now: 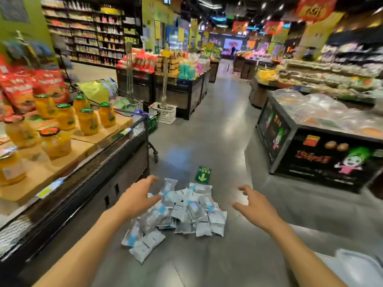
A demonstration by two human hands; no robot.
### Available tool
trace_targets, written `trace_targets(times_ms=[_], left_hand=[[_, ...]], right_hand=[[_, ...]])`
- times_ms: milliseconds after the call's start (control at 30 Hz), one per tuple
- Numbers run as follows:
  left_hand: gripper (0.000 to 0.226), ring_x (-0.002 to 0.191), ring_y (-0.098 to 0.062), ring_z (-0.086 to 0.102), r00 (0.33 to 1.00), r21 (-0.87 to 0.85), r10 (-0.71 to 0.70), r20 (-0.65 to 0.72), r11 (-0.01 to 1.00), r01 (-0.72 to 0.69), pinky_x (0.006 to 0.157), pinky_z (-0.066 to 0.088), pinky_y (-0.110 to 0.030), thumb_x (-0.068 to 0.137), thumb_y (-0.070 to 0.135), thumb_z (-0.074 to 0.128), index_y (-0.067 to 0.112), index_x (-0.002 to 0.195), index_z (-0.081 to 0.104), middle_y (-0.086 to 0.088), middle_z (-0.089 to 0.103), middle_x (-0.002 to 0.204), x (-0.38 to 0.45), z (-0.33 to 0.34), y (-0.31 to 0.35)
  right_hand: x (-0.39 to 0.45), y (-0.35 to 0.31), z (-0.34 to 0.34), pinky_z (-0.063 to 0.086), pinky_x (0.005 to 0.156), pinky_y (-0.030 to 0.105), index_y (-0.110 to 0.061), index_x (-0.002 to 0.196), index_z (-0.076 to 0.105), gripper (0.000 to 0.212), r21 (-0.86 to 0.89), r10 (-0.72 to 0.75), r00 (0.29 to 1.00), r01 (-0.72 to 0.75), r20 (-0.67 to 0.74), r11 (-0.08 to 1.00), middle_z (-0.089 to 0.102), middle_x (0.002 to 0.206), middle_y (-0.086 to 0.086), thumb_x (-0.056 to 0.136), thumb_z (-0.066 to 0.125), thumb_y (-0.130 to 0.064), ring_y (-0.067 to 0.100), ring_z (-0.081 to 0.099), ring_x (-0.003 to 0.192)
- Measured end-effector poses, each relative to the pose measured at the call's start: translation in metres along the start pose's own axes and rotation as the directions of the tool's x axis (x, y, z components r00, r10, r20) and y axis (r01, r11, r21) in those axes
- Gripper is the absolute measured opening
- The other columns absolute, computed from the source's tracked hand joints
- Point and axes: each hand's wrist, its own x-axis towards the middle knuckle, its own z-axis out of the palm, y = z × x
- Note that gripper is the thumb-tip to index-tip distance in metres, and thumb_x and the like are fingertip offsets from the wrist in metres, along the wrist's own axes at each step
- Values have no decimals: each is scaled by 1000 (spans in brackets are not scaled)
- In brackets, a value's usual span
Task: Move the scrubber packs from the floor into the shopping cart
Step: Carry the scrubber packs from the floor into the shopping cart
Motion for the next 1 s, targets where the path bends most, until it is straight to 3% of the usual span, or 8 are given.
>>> trace_targets(times_ms=[333,467,533,667,767,867,1000], left_hand=[[58,125,-26,59,986,-70,31,163,997,-19,100,50,-40,95,41,67,21,144,44,-6,57,143,214,43,-4],[59,127,-26,57,973,-101,42,226,995,-20,102,50,-43,94,45,67,23,144,44,-5,58,143,288,75,15],[58,127,-26,58,964,-126,39,263,992,-6,103,48,-37,96,39,67,18,145,45,-8,58,143,324,95,26],[55,123,-24,59,942,-128,-7,335,990,52,102,48,-36,96,37,68,16,142,47,-8,58,141,398,144,44],[52,118,-26,61,933,-141,-59,354,983,116,100,50,-38,95,35,68,17,140,49,-7,61,137,461,177,60],[49,116,-25,62,938,-163,-56,342,979,119,99,51,-41,95,37,68,20,137,50,-5,62,136,530,210,78],[46,114,-26,63,942,-240,-106,319,952,189,100,52,-46,94,34,69,18,135,53,-6,64,129,617,273,71]], right_hand=[[172,18,-2,48,105,47,-29,146,45,65,111,185,983,-185,11,976,53,149,4,89,69,-50,23,55,132],[234,40,0,47,107,41,-25,147,45,64,131,231,972,-233,29,964,53,150,7,91,68,-44,24,55,133],[271,57,1,45,107,37,-21,148,44,63,153,243,969,-247,44,957,51,151,9,93,69,-41,25,52,136],[359,103,6,44,94,30,-18,144,47,59,158,270,959,-280,86,947,53,149,11,93,71,-37,25,51,136],[434,137,18,41,102,31,-19,145,47,60,103,266,955,-280,131,955,53,148,10,93,70,-39,25,49,137],[507,163,39,38,109,36,-22,151,39,64,-96,202,951,-184,235,978,48,151,6,97,60,-49,26,45,140],[600,197,88,40,110,44,-24,149,37,65,-116,210,933,-183,293,976,45,153,3,95,57,-55,27,47,138]])
